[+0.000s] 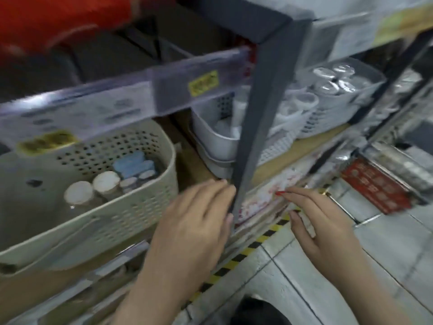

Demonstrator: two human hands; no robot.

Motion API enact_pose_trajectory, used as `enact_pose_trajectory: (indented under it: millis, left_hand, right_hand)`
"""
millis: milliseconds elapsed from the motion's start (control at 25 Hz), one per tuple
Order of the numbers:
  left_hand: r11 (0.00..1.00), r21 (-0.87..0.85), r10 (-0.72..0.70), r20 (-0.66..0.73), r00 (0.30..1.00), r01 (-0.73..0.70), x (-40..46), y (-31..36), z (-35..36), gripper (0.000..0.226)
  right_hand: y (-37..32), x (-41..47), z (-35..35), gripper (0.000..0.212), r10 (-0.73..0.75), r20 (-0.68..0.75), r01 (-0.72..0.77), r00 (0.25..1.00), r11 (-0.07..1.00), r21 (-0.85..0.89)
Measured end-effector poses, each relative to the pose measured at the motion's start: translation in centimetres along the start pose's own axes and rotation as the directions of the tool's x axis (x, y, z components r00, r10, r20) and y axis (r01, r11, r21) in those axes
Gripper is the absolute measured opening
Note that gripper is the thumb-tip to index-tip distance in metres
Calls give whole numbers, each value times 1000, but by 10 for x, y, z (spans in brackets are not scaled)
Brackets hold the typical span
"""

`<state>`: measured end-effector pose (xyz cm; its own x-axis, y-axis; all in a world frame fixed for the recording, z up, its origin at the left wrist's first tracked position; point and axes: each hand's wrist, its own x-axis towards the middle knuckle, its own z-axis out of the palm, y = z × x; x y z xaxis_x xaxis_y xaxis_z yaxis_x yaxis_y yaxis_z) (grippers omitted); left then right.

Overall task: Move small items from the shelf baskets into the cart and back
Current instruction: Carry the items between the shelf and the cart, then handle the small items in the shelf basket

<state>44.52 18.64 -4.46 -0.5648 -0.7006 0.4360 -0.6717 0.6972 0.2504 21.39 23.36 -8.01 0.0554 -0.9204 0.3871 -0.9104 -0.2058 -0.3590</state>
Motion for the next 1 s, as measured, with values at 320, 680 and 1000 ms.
enact_pose_trajectory:
  millis: [320,680,1000]
  left_hand:
    - [973,-222,162,482,861,-59,80,126,153,39]
    - [913,-342,96,708,700,220,166,212,303,36]
    - [945,-203,20,818,575,256,274,241,399,22]
  right_hand:
    - [147,-121,-46,25,585,84,-585,807,811,-26]
    - [292,-206,-93,29,843,235,-864,485,503,-24]
    - [435,-155,-111,31,849,266,-889,456,448,96]
